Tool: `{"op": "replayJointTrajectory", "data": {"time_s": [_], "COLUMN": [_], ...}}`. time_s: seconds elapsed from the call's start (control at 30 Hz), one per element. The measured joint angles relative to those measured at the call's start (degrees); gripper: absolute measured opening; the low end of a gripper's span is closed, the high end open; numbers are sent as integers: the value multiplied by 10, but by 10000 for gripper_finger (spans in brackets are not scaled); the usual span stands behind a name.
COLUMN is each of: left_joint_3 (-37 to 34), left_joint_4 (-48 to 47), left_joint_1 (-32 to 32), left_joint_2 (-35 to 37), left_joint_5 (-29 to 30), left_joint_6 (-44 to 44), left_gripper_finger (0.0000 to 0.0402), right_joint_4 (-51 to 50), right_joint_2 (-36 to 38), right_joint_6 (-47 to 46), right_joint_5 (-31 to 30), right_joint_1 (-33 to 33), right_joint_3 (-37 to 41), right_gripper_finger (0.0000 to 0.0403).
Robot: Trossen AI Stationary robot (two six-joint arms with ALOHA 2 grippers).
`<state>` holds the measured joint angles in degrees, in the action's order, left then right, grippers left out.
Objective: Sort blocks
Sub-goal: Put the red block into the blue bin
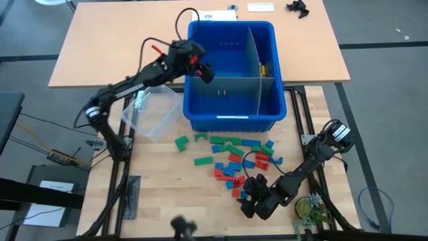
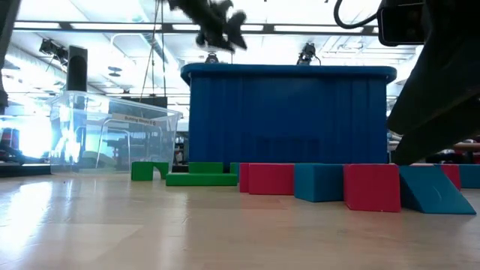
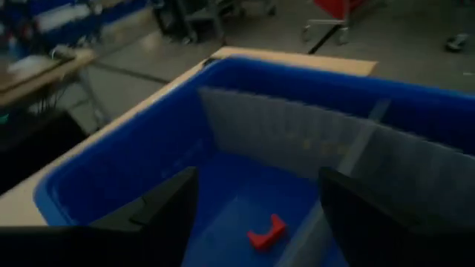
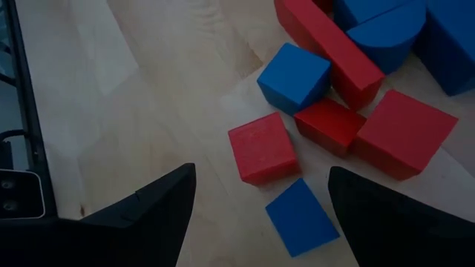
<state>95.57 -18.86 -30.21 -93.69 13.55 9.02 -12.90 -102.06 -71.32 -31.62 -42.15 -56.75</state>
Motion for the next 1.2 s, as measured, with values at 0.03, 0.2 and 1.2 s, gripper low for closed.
{"op": "replayJointTrajectory", "data": {"time_s": [0.03,0.2,1.2], "left_joint_3": [0,-9,-232], "left_joint_4": [-9,-65,63], "left_joint_1": [19,138,509], "left_joint_2": [15,78,-94], "left_joint_5": [9,42,2], "left_joint_6": [10,28,-150], "left_gripper_finger": [282,272,256], "right_joint_4": [2,8,64], "right_joint_2": [0,0,5], "right_joint_6": [3,21,144], "right_joint_5": [0,0,27], "right_joint_1": [0,0,38], "right_joint_3": [0,-1,-2], "right_gripper_finger": [307,307,307]}}
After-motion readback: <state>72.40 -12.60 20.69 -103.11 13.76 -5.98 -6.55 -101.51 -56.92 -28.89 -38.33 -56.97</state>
